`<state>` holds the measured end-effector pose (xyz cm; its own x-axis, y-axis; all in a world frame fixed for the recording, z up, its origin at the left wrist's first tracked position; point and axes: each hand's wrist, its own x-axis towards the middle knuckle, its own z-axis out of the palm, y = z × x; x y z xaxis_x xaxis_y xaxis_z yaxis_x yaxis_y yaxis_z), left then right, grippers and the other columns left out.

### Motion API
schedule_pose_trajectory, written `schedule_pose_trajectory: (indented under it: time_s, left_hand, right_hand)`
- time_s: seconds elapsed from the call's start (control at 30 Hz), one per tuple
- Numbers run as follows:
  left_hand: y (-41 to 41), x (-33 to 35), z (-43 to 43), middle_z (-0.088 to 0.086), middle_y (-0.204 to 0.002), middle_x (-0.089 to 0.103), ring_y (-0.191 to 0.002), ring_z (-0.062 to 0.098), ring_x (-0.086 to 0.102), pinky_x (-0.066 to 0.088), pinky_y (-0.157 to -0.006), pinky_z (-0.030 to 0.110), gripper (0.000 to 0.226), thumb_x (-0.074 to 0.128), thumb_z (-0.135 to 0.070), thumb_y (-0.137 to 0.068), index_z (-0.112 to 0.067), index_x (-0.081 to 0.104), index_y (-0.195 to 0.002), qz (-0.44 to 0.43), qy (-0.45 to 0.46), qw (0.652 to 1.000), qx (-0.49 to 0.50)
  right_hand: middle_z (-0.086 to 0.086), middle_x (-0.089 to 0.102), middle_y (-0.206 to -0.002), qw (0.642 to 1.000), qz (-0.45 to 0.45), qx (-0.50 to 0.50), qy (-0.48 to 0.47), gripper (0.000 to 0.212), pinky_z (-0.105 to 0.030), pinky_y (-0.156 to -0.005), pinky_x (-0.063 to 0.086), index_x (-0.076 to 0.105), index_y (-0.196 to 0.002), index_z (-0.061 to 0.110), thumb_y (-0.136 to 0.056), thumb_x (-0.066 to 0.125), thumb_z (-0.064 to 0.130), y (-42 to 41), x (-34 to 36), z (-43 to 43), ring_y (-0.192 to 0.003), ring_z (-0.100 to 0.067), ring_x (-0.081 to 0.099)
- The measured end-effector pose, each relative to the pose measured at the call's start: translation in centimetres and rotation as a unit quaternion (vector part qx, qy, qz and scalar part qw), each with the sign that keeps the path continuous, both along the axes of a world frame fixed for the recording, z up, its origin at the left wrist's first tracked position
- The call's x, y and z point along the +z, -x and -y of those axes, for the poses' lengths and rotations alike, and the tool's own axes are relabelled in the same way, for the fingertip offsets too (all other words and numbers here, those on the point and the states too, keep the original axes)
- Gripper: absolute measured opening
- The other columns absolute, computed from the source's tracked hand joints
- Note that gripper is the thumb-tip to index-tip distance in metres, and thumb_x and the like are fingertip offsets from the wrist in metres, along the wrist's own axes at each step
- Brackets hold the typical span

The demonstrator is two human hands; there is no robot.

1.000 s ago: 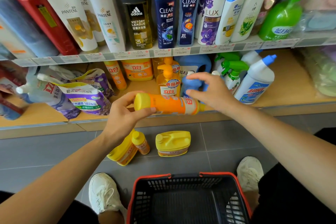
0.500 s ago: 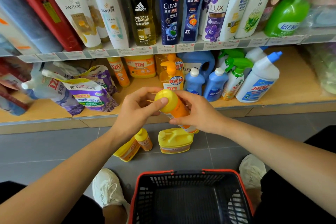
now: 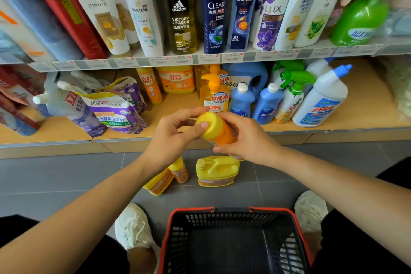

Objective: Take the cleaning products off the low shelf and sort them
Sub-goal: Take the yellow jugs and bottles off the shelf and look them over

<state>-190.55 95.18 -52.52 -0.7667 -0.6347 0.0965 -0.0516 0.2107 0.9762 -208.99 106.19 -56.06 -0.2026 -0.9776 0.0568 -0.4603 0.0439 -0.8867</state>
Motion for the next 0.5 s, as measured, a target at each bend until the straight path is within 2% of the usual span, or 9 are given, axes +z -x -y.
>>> schedule_pose_trajectory:
  time_s: [0.1,0.23,0.33,0.5]
  left_hand:
    - [-0.15,-0.04,-0.08,0.002,-0.126,0.067,-0.114,0.017,0.064,0.059,-0.085,0.033,0.036,0.067,-0.025,-0.091,-0.021,0.067,-0.127,-0.010,0.116,0.993,-0.005]
    - [-0.43,-0.03,0.14,-0.001,-0.134,0.065,-0.123,0.012,0.061,0.056,-0.093,0.032,0.028,0.070,-0.021,-0.092,-0.016,0.074,-0.120,-0.022,0.237,0.971,0.004]
    - [-0.67,-0.14,0.18,0.002,-0.124,0.071,-0.119,0.016,0.064,0.056,-0.094,0.040,0.023,0.074,-0.016,-0.089,-0.010,0.077,-0.111,-0.036,0.319,0.947,0.013]
    - [-0.99,0.00,-0.13,0.002,-0.103,0.077,-0.102,0.012,0.072,0.059,-0.084,0.038,0.016,0.080,-0.016,-0.084,-0.008,0.080,-0.098,-0.057,0.346,0.935,0.046]
  right_hand:
    - [0.011,0.064,-0.130,1.000,0.007,-0.002,0.004,0.078,-0.022,-0.098,0.050,0.053,-0.141,0.026,-0.073,0.090,0.025,0.02,0.11,0.07,-0.121,-0.003,0.059]
    - [0.009,0.066,-0.127,1.000,0.012,-0.004,0.006,0.076,-0.027,-0.097,0.053,0.054,-0.141,0.022,-0.073,0.090,0.024,-0.15,0.23,-0.02,-0.118,-0.005,0.062]
    - [0.008,0.065,-0.128,1.000,0.017,-0.002,0.006,0.077,-0.030,-0.098,0.054,0.054,-0.141,0.021,-0.073,0.090,0.023,-0.37,0.24,-0.21,-0.118,-0.005,0.061]
    - [0.006,0.066,-0.125,1.000,0.010,-0.003,-0.001,0.078,-0.042,-0.096,0.055,0.053,-0.141,0.022,-0.073,0.090,0.028,-0.40,0.00,-0.13,-0.116,-0.009,0.063]
